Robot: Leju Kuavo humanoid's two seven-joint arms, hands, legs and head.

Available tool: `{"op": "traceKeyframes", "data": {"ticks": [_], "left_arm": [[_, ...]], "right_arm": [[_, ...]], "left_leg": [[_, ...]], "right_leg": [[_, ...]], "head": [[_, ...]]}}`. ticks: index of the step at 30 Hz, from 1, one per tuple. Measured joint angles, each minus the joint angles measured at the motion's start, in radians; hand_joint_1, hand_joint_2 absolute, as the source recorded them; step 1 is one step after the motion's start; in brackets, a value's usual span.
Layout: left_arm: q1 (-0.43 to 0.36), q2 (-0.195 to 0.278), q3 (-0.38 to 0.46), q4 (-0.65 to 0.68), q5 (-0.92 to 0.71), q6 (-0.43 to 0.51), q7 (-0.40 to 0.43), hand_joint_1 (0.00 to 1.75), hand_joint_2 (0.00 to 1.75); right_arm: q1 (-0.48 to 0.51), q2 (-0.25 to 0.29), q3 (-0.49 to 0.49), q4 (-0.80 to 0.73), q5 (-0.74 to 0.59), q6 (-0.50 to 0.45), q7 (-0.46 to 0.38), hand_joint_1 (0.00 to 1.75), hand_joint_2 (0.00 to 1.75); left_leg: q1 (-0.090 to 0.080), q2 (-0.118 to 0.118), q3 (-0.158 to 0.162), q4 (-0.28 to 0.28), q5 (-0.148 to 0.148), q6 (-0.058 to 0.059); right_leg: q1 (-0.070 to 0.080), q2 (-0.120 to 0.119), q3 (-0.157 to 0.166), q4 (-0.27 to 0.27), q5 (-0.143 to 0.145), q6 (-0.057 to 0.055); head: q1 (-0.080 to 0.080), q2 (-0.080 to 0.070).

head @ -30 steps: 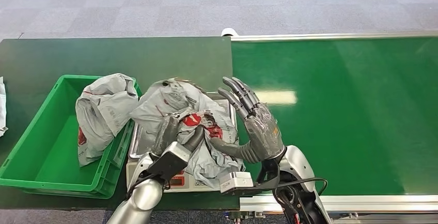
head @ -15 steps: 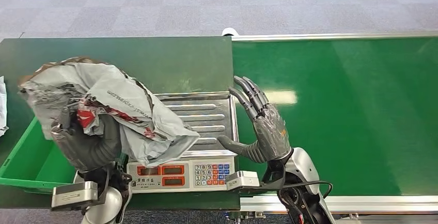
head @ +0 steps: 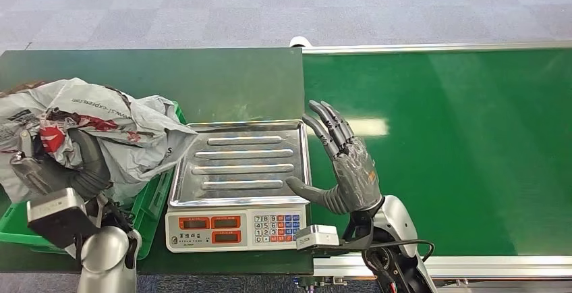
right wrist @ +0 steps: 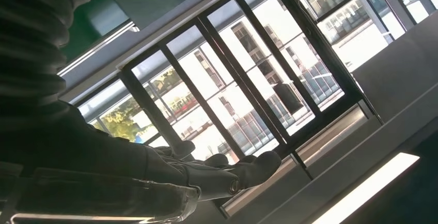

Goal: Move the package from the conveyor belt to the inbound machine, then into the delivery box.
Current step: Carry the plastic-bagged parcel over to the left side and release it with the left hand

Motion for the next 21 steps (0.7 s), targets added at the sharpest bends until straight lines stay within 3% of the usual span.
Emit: {"op": "traceKeyframes", "data": {"ticks": [4,7,10,11,14,15,16,21], "left_arm": [[-0.043,0.015,0.083,0.111,-0.077,0.0,0.124,1.73,1.75],[-0.069,0.032,0.117,0.193,-0.13,0.0,0.21,1.54,1.75],[-0.084,0.044,0.133,0.249,-0.149,0.0,0.247,1.34,1.75],[-0.088,0.047,0.136,0.263,-0.155,0.0,0.254,1.18,1.75],[-0.1,0.053,0.142,0.297,-0.171,0.001,0.273,0.29,1.75],[-0.103,0.054,0.143,0.305,-0.174,0.001,0.279,0.07,1.75],[-0.105,0.055,0.144,0.311,-0.174,0.001,0.282,0.0,1.75],[-0.108,0.055,0.141,0.325,-0.105,-0.005,0.257,0.0,1.75]], "right_arm": [[-0.005,0.0,0.006,0.001,0.004,-0.001,0.013,0.0,1.75],[-0.009,0.0,0.011,0.002,0.008,0.002,0.022,0.0,1.75],[-0.011,0.001,0.014,0.002,0.011,0.008,0.028,0.0,1.75],[-0.012,0.001,0.015,0.002,0.012,0.01,0.03,0.0,1.75],[-0.013,0.001,0.017,0.002,0.016,0.013,0.034,0.0,1.75],[-0.014,0.001,0.017,0.002,0.018,0.014,0.035,0.0,1.75],[-0.015,0.001,0.018,0.003,0.019,0.014,0.036,0.0,1.75],[-0.019,0.001,0.021,0.011,0.019,0.01,0.038,0.0,1.75]], "left_leg": [[0.0,0.0,0.0,0.0,0.0,0.0],[0.0,0.0,0.0,0.0,0.0,0.0],[0.0,0.0,0.0,0.0,0.0,0.0],[0.0,0.0,0.0,0.0,0.0,0.0],[0.0,0.0,0.0,0.0,0.0,0.0],[0.0,0.0,0.0,0.0,0.0,0.0],[0.0,0.0,0.0,0.0,0.0,0.0],[0.0,0.0,0.0,0.0,0.0,0.0]], "right_leg": [[0.0,0.0,0.0,0.0,0.0,0.0],[0.0,0.0,0.0,0.0,0.0,0.0],[0.0,0.0,0.0,0.0,0.0,0.0],[0.0,0.0,0.0,0.0,0.0,0.0],[0.0,0.0,0.0,0.0,0.0,0.0],[0.0,0.0,0.0,0.0,0.0,0.0],[0.0,0.0,0.0,0.0,0.0,0.0],[0.0,0.0,0.0,0.0,0.0,0.0]], "head": [[0.0,0.0],[0.0,0.0],[0.0,0.0],[0.0,0.0],[0.0,0.0],[0.0,0.0],[0.0,0.0],[0.0,0.0]]}}
